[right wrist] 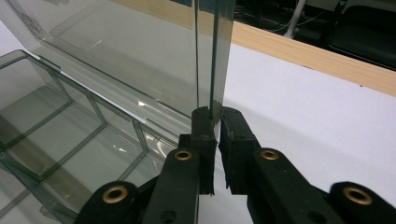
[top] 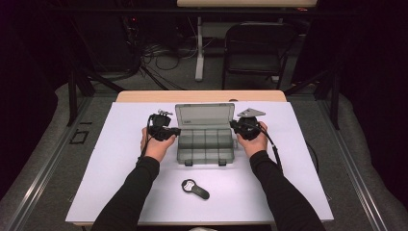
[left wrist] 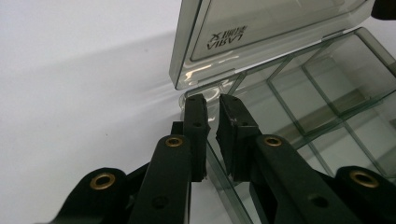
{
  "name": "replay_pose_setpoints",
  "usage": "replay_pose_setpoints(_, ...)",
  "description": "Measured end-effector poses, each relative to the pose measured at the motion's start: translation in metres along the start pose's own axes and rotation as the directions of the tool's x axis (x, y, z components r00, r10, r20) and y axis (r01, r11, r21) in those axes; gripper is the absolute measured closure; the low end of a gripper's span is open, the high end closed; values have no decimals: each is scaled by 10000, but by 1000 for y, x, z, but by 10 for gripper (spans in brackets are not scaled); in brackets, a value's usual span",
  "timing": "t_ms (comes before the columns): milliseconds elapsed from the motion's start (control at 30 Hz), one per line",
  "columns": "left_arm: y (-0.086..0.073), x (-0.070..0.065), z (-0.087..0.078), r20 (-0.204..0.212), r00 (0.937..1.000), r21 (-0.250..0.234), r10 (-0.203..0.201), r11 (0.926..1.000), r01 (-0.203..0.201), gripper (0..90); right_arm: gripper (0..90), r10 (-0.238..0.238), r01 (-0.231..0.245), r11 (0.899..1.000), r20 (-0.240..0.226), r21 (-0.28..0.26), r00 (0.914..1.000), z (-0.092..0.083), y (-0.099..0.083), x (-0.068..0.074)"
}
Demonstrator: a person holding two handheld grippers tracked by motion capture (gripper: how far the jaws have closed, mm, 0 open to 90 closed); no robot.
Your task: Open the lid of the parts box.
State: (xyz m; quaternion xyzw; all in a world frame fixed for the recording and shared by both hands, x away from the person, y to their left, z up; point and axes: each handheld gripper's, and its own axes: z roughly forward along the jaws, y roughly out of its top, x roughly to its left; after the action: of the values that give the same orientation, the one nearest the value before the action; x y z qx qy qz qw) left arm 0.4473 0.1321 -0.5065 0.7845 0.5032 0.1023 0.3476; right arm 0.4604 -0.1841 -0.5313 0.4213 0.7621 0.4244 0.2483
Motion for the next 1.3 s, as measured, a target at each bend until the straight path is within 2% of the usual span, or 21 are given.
replay_pose_setpoints(233,-5,2,5,-59,9999,160,-124,9998,125,834,848,37,-37,10000,17,-36,10000,0,0,0)
replay_pose_setpoints(467,-7,4,6,124,9994,83,-320,9995,319,861,848,56,-56,10000,10,-44,10000,0,-1,0)
replay_pose_setpoints(567,-7,3,7,242,9993,219,-278,9994,272,854,848,90,-90,9999,3,-63,10000,1,-1,0)
replay_pose_setpoints(633,-8,1,8,54,9998,288,-203,9994,202,846,848,96,-96,9999,-1,-67,10000,1,-1,0)
replay_pose_setpoints(867,-8,-1,9,-91,9998,325,-179,9993,182,846,848,115,-115,9999,14,-80,9999,1,-1,0)
replay_pose_setpoints(1067,-8,1,9,-8,9982,310,-600,9977,600,851,847,135,-134,9999,40,-79,9999,1,-1,1)
replay_pose_setpoints(1300,-8,-1,9,-135,9975,300,-690,9971,694,854,847,172,-171,9998,78,-109,9998,1,-1,1)
